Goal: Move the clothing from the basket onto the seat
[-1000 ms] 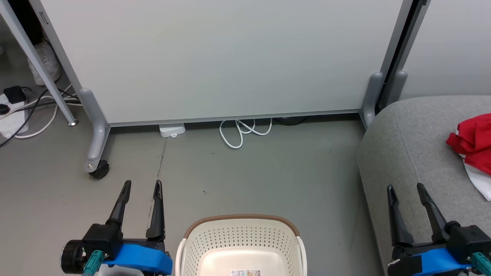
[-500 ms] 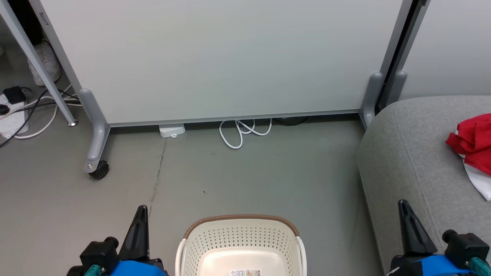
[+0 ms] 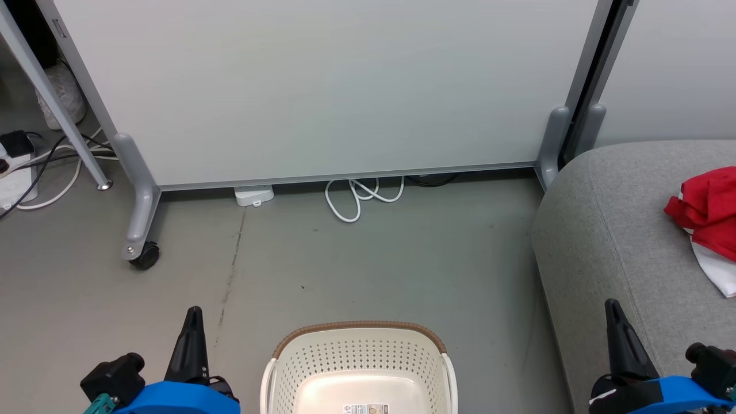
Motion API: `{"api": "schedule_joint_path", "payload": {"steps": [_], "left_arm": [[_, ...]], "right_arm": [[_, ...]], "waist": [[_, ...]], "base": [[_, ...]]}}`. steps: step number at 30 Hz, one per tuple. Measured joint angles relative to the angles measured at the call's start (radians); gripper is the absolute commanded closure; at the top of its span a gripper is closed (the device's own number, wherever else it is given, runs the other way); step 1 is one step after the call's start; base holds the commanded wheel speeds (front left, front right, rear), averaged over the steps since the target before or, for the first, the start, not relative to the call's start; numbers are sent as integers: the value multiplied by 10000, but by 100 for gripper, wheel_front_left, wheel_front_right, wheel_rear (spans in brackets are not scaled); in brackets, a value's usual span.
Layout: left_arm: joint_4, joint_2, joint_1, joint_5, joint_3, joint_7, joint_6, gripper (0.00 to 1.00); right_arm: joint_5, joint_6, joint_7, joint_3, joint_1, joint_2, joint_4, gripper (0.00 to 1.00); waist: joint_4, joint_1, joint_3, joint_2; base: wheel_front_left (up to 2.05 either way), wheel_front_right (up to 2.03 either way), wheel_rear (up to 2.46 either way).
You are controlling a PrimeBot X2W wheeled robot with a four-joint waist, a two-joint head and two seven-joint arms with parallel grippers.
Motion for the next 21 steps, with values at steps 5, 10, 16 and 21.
{"api": "schedule_joint_path", "payload": {"steps": [5, 10, 16, 21], "left_arm": [[-40, -2, -34, -825, 84, 201, 0, 100], [-88, -4, -99, -1620, 159, 385, 0, 100], [-151, -4, -219, -2504, 286, 629, 0, 100], [-180, -4, -241, -3196, 380, 805, 0, 100]], "right_arm": [[859, 0, 213, -23, -104, 2, 10, 100], [1632, -2, 405, -42, -149, 2, 13, 100], [2548, -2, 604, -77, -267, 6, 25, 100], [3260, -2, 790, -94, -354, 10, 36, 100]], "waist": [[-34, 0, 10, 0], [-69, 0, 19, 0], [-110, 0, 30, 0], [-144, 0, 40, 0]], "base": [[0, 0, 0], [0, 0, 0], [0, 0, 0], [0, 0, 0]]}}
